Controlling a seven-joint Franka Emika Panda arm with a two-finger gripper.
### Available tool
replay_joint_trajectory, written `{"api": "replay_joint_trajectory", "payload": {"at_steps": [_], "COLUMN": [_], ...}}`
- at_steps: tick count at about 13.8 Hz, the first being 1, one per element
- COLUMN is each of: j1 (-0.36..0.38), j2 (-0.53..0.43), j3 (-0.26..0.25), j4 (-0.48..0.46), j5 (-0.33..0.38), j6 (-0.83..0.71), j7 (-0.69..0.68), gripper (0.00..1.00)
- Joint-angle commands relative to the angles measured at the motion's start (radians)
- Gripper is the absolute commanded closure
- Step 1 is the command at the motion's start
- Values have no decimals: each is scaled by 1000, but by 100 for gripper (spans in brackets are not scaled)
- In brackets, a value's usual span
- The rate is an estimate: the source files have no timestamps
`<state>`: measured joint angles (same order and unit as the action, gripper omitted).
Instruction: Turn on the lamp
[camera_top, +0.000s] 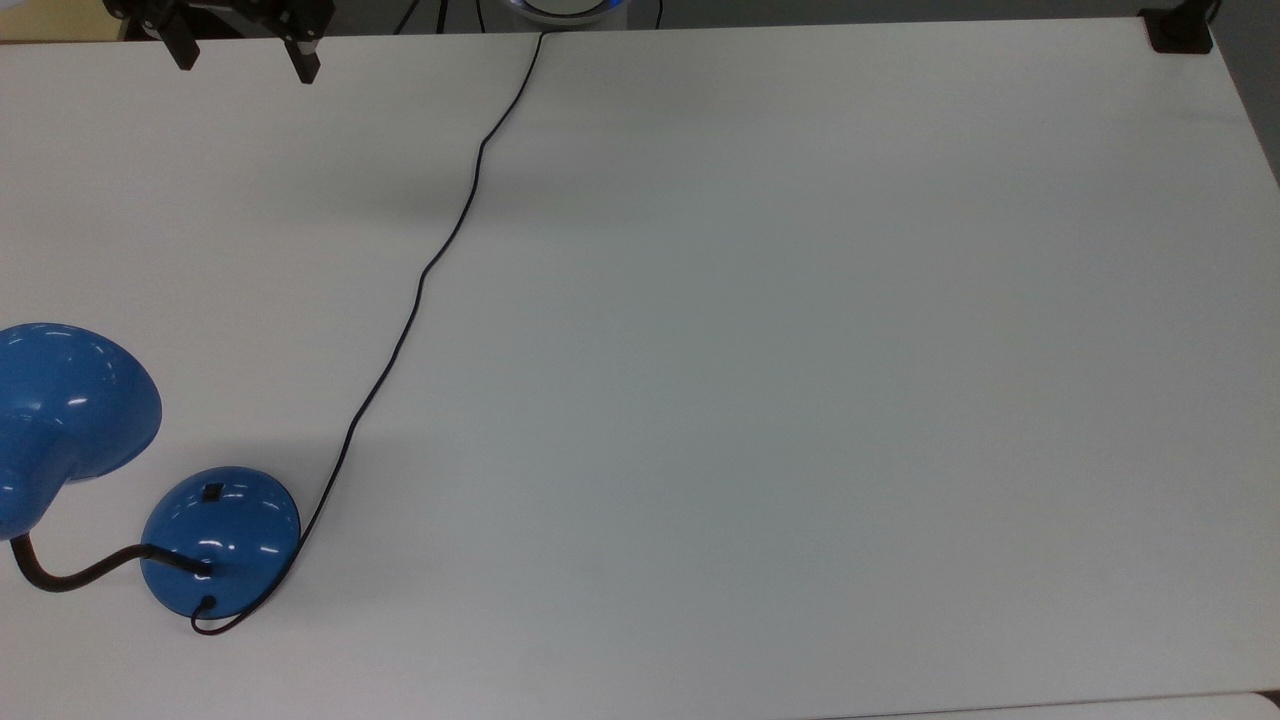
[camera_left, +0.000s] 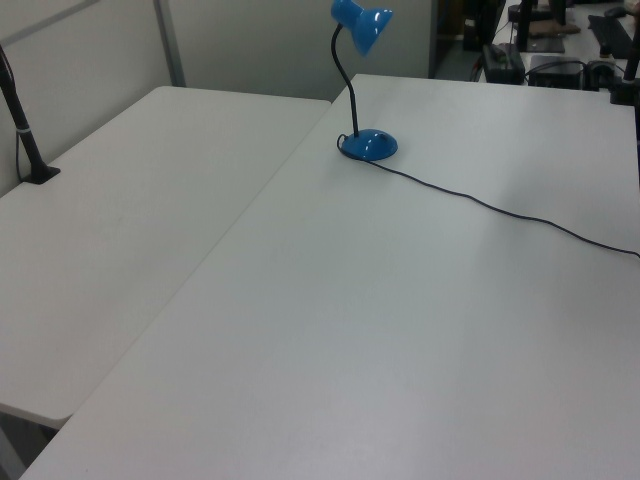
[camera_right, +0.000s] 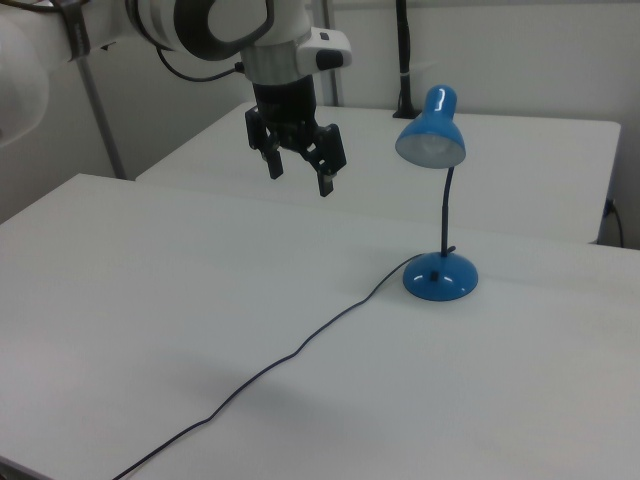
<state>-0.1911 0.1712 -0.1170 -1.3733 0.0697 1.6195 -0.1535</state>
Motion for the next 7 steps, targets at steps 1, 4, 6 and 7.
{"api": "replay_joint_trajectory", "payload": {"at_steps": [1, 4, 6, 7], "j1": [9, 6, 10, 9], "j2": [-25, -25, -25, -25], "j3": [2, 0, 2, 2], "j4": [-32, -32, -33, -32], "j5": [16, 18, 16, 16], "j6": [-1, -3, -3, -3], "j7": [-24, -24, -24, -26], "gripper": [0, 0, 0, 0]}}
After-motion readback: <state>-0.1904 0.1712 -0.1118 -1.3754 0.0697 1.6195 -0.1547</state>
